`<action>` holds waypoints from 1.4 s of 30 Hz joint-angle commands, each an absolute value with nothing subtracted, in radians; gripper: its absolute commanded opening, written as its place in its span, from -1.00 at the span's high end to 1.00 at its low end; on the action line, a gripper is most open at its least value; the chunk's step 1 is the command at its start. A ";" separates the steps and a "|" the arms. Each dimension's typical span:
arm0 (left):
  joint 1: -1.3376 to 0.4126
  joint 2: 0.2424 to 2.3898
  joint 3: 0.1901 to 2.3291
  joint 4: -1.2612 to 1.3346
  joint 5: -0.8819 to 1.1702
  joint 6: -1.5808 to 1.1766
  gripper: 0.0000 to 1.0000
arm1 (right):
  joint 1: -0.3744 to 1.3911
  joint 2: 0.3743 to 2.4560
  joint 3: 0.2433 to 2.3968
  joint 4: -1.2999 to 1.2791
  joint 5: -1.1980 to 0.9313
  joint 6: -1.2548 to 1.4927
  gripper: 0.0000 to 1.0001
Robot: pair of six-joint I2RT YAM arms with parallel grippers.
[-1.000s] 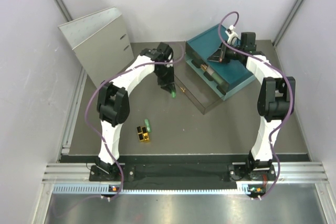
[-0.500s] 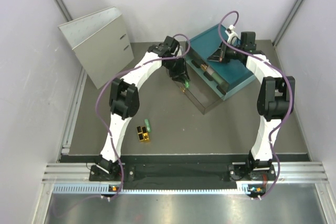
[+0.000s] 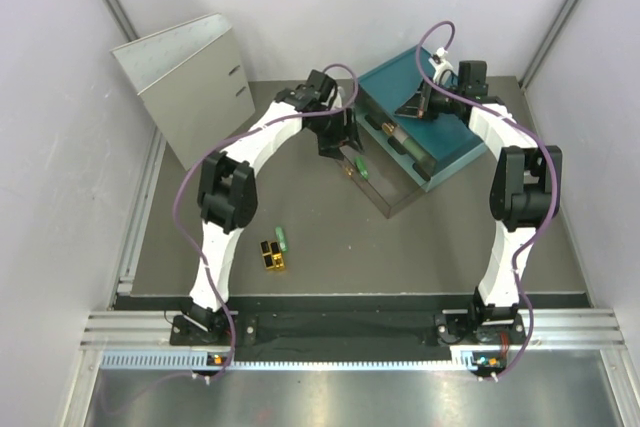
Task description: Organize the makeup
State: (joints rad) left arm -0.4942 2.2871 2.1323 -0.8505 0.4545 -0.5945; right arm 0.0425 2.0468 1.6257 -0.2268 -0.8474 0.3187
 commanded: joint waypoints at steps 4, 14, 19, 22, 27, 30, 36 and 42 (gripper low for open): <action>-0.465 1.993 1.879 -0.890 0.327 -0.506 -0.35 | 0.031 2.197 1.523 -0.483 -0.563 0.212 1.00; -0.442 1.806 1.502 -1.031 0.291 -0.558 -0.34 | 0.031 2.187 1.509 -0.474 -0.561 0.218 1.00; -0.442 1.756 1.353 -1.054 0.256 -0.601 -0.33 | 0.031 2.187 1.508 -0.474 -0.561 0.219 1.00; -0.442 1.753 1.295 -1.058 0.224 -0.612 -0.33 | 0.029 2.189 1.509 -0.472 -0.561 0.221 1.00; -0.442 1.795 1.292 -1.071 0.141 -0.615 -0.33 | 0.029 2.186 1.505 -0.474 -0.557 0.221 1.00; -0.440 1.807 1.278 -1.048 0.103 -0.630 -0.29 | 0.029 2.181 1.500 -0.472 -0.555 0.221 1.00; -0.430 1.870 1.255 -0.980 0.111 -0.653 -0.21 | 0.029 2.183 1.500 -0.471 -0.557 0.221 1.00; -0.428 1.939 1.304 -0.983 0.074 -0.624 -0.16 | 0.031 2.183 1.502 -0.469 -0.558 0.221 1.00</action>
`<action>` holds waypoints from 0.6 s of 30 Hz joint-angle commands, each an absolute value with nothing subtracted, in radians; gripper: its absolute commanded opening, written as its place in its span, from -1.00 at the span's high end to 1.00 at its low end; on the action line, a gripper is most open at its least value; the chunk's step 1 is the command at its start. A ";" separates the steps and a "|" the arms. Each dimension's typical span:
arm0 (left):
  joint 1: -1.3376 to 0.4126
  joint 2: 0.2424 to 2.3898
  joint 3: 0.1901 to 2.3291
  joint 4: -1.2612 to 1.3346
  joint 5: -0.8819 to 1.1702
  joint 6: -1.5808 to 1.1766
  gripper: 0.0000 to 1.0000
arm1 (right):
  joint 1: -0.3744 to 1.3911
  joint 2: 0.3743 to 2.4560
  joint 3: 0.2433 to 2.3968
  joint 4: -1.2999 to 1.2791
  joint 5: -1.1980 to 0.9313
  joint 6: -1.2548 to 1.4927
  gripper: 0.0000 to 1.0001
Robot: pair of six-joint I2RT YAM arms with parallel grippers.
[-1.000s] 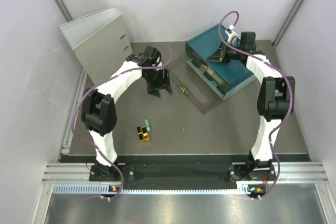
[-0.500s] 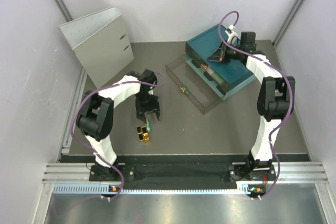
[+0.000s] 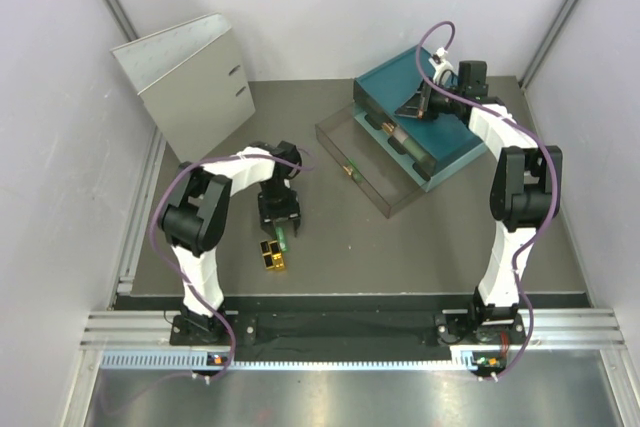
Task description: Organize the makeup
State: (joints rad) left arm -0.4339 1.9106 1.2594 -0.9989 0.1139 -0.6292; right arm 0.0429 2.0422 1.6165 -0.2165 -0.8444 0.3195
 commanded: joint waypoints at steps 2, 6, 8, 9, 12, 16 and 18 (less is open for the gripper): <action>-0.426 1.959 1.308 -0.980 0.068 -0.617 -0.04 | 0.031 2.184 1.503 -0.469 -0.560 0.219 1.00; -0.426 1.979 1.302 -0.966 0.077 -0.612 0.89 | 0.029 2.192 1.512 -0.474 -0.560 0.221 1.00; -0.426 1.973 1.302 -0.944 0.100 -0.612 1.00 | 0.029 2.194 1.517 -0.474 -0.561 0.219 1.00; -0.426 1.973 1.310 -0.943 0.104 -0.611 1.00 | 0.031 2.195 1.520 -0.477 -0.561 0.221 1.00; -0.426 1.983 1.388 -0.960 0.121 -0.594 1.00 | 0.031 2.200 1.526 -0.480 -0.557 0.219 1.00; -0.426 2.006 1.592 -0.991 0.152 -0.561 1.00 | 0.031 2.206 1.537 -0.486 -0.557 0.219 0.99; -0.426 2.017 1.700 -0.986 0.199 -0.551 1.00 | 0.031 2.209 1.543 -0.488 -0.558 0.216 1.00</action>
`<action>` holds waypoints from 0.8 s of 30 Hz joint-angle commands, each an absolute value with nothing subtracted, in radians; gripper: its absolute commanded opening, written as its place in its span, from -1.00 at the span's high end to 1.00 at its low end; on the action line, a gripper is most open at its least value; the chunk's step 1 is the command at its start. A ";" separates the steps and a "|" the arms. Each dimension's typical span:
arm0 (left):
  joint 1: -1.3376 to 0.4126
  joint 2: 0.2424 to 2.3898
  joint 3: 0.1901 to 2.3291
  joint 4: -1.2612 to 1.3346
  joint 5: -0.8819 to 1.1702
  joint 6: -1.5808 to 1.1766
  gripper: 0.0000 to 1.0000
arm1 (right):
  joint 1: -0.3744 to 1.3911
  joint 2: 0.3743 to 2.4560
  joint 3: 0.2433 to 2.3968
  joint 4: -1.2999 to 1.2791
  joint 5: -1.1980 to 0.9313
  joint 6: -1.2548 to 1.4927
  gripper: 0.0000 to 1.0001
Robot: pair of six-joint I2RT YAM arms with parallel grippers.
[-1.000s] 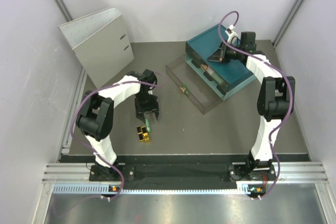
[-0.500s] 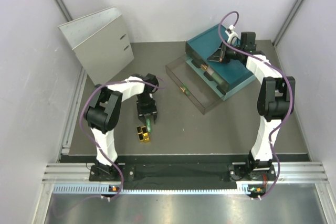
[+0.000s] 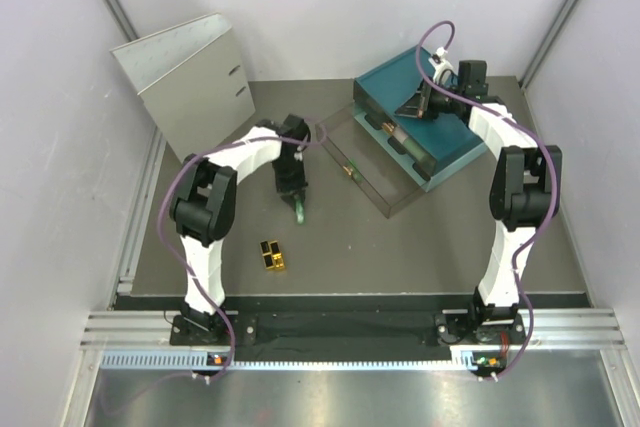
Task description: Organize the makeup
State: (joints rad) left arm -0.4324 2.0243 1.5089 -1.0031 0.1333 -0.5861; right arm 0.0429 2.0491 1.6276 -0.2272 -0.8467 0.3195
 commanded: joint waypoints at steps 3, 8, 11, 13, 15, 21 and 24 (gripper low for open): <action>-0.426 2.029 1.837 -0.931 0.273 -0.552 1.00 | 0.028 2.212 1.548 -0.489 -0.557 0.216 1.00; -0.426 2.028 1.913 -0.703 0.408 -0.700 1.00 | 0.028 2.214 1.551 -0.488 -0.557 0.216 1.00; -0.425 2.064 1.930 -0.572 0.451 -0.768 1.00 | 0.029 2.215 1.549 -0.489 -0.558 0.216 1.00; -0.426 2.127 1.980 -0.539 0.483 -0.836 1.00 | 0.029 2.212 1.548 -0.489 -0.560 0.218 1.00; -0.431 2.173 2.046 -0.518 0.535 -0.868 0.92 | 0.028 2.212 1.548 -0.489 -0.561 0.218 1.00; -0.442 2.276 2.114 -0.532 0.534 -0.834 0.14 | 0.028 2.210 1.543 -0.488 -0.561 0.215 1.00; -0.442 2.302 2.115 -0.535 0.529 -0.834 0.14 | 0.026 2.209 1.543 -0.488 -0.561 0.216 1.00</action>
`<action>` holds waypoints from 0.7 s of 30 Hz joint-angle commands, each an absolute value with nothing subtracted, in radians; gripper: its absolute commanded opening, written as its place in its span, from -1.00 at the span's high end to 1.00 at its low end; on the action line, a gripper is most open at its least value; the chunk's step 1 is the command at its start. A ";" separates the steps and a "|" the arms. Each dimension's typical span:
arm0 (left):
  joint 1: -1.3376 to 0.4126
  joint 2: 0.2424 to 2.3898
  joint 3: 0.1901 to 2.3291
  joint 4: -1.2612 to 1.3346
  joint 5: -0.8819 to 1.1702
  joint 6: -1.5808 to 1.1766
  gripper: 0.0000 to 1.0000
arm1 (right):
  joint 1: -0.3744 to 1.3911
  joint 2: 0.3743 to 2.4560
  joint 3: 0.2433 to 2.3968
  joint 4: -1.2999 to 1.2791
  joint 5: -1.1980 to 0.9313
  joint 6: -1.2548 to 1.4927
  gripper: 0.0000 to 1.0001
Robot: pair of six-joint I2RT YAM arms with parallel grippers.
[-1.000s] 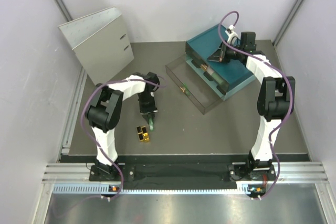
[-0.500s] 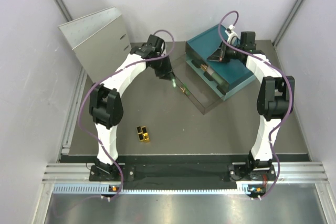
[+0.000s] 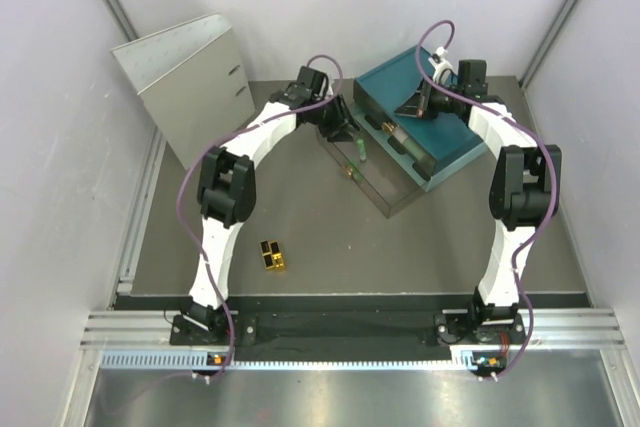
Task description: Organize the makeup
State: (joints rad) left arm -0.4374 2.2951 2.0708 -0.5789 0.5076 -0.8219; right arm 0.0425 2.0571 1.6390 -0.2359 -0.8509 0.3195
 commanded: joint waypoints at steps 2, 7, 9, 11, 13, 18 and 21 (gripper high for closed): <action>-0.442 2.316 2.115 -0.540 0.525 -0.841 0.14 | 0.026 2.207 1.539 -0.486 -0.560 0.216 1.00; -0.440 2.341 2.146 -0.548 0.525 -0.838 0.14 | 0.026 2.204 1.536 -0.486 -0.560 0.218 1.00; -0.437 2.318 2.148 -0.531 0.525 -0.835 0.13 | 0.028 2.204 1.532 -0.483 -0.560 0.216 1.00; -0.433 2.290 2.140 -0.528 0.509 -0.812 0.08 | 0.028 2.201 1.528 -0.483 -0.561 0.216 1.00; -0.419 2.241 2.128 -0.552 0.488 -0.786 0.05 | 0.028 2.198 1.528 -0.482 -0.561 0.216 1.00; -0.380 2.081 2.010 -0.681 0.410 -0.692 -0.17 | 0.026 2.200 1.528 -0.483 -0.560 0.218 1.00; -0.370 1.985 1.905 -0.807 0.332 -0.605 -0.17 | 0.028 2.200 1.528 -0.483 -0.560 0.219 1.00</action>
State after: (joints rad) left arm -0.3962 2.1853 1.9862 -0.6537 0.4370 -0.7292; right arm 0.0425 2.0552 1.6371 -0.2340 -0.8509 0.3195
